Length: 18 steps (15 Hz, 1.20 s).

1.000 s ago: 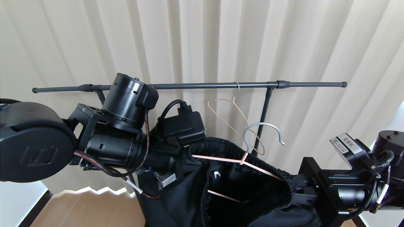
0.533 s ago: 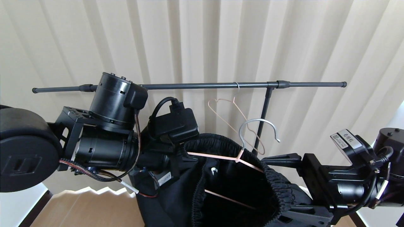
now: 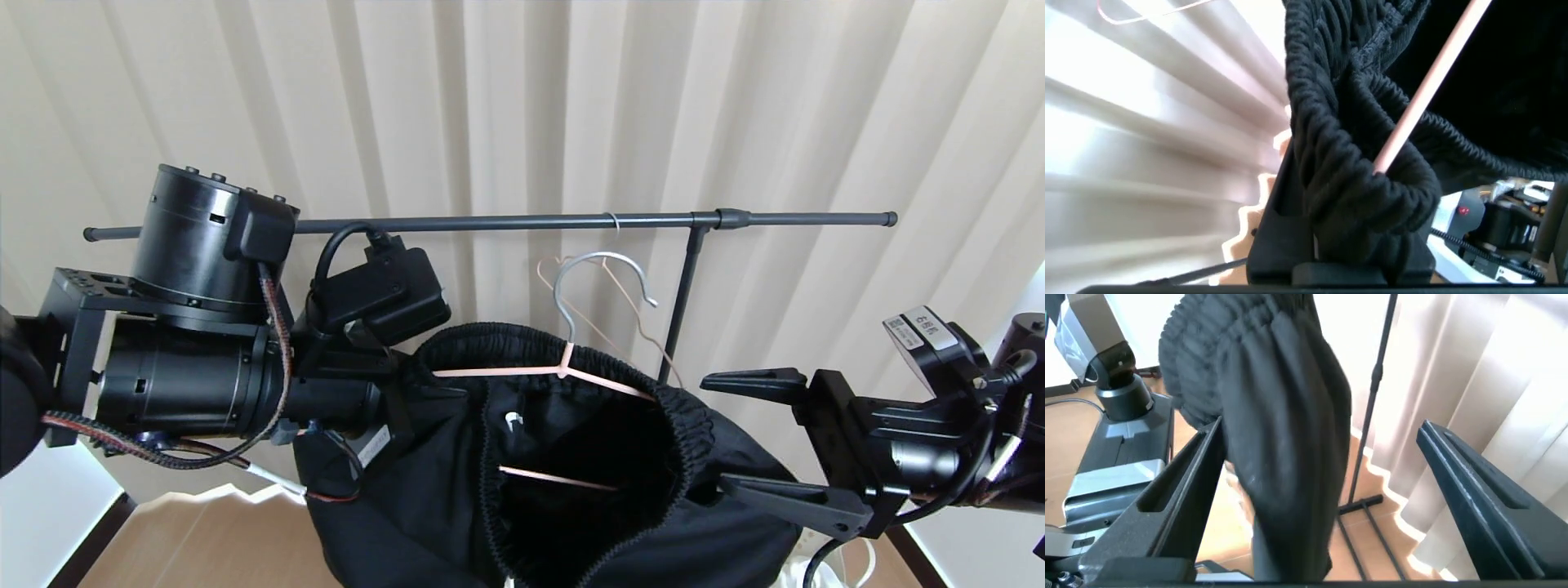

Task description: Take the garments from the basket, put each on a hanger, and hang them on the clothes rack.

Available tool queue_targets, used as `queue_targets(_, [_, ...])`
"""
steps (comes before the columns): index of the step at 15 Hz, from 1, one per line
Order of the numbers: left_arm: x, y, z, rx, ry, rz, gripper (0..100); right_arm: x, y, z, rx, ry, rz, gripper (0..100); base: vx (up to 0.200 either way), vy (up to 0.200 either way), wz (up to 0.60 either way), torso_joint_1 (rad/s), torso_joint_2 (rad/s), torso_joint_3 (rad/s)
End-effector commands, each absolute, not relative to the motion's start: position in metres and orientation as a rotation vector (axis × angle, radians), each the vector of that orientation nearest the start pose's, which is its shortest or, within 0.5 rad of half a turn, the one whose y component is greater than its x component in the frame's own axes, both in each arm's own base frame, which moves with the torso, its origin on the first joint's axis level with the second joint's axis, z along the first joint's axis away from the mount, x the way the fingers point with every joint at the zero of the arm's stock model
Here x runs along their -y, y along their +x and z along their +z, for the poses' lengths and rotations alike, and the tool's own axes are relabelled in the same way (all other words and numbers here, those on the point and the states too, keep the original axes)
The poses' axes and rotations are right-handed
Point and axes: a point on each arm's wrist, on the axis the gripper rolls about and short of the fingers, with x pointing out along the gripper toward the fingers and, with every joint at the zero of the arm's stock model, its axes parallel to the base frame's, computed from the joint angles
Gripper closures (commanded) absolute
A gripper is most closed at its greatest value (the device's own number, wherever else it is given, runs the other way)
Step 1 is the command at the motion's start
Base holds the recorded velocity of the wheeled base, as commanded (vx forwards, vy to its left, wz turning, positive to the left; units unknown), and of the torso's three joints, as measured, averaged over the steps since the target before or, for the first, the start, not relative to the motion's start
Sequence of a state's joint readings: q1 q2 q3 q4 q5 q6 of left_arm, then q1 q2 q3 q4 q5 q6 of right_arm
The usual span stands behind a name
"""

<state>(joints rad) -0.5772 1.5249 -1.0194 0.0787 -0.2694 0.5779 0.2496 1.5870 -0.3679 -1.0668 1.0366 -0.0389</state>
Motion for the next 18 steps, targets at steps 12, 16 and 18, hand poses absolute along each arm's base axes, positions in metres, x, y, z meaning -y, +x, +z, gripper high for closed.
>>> queue_targets(12, [0.107,0.203,0.243,-0.315,0.538,-0.835,100,-0.065,0.234,0.13,-0.107,0.026,1.23,0,0.0,0.0,0.0,0.0,0.0,0.0])
queue_targets(16, [0.106,0.201,0.245,-0.318,0.506,-0.825,100,-0.062,0.248,0.112,-0.146,0.037,1.209,0,0.0,0.0,0.0,0.0,0.0,0.0])
queue_targets(18, [0.106,0.2,0.247,-0.31,0.504,-0.823,100,-0.063,0.254,0.103,-0.135,0.031,1.211,0,0.0,0.0,0.0,0.0,0.0,0.0])
